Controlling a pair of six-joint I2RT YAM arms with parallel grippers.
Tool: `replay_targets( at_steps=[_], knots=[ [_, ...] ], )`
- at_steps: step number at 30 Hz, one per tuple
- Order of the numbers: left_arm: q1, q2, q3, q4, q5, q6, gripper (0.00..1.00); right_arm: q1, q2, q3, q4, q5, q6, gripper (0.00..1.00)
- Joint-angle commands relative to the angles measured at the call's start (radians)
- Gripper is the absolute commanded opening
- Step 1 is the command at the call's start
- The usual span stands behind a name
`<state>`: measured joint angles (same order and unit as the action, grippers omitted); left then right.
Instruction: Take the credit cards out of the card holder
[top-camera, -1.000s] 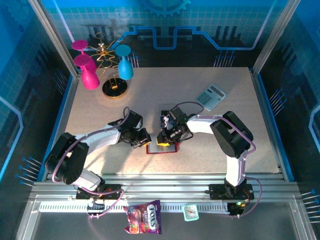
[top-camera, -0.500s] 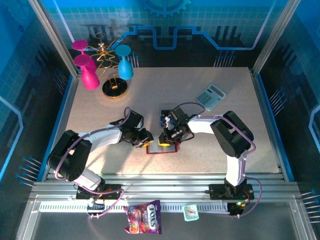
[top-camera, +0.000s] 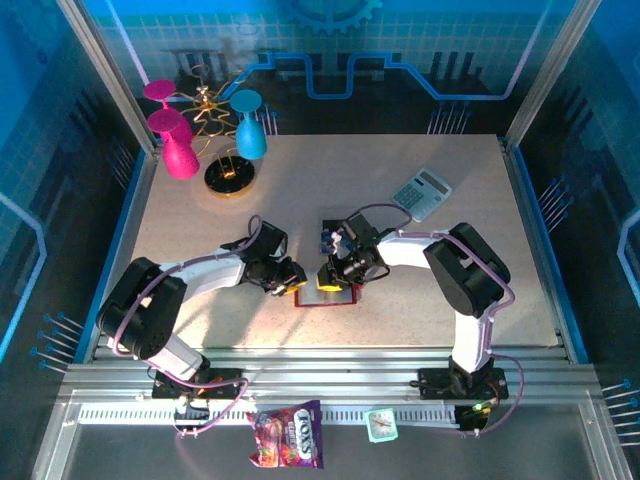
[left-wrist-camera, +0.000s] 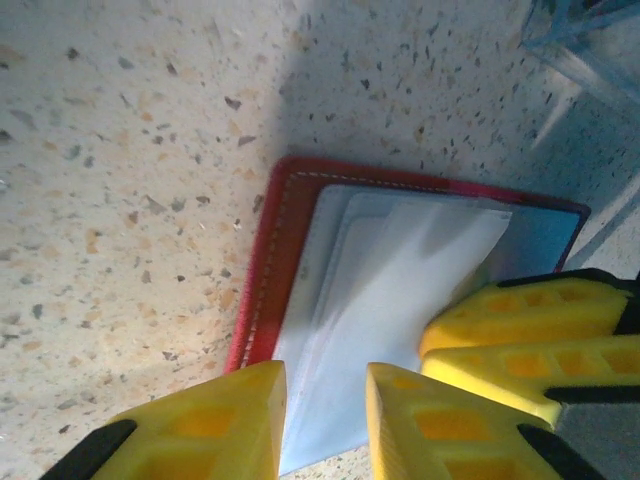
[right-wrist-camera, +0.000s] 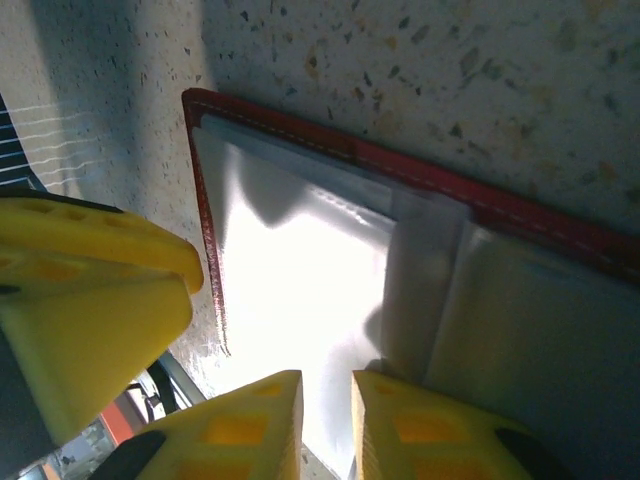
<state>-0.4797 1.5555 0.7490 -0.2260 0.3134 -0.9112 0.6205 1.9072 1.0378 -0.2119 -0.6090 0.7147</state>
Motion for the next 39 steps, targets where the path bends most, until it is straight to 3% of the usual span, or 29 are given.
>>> replay_targets(
  at_steps=[1, 12, 39],
  knots=[
    [0.017, -0.038, -0.028, -0.003, -0.023, 0.000, 0.27, 0.004, -0.031, 0.024, -0.044, 0.016, 0.007, 0.23],
    [0.023, -0.007, -0.059, 0.029, 0.014, 0.008, 0.10, 0.047, 0.013, 0.092, -0.043, -0.003, 0.029, 0.24],
    [0.032, 0.053, -0.073, 0.024, 0.030, 0.017, 0.09, 0.046, 0.034, 0.125, -0.197, 0.082, -0.053, 0.25]
  ],
)
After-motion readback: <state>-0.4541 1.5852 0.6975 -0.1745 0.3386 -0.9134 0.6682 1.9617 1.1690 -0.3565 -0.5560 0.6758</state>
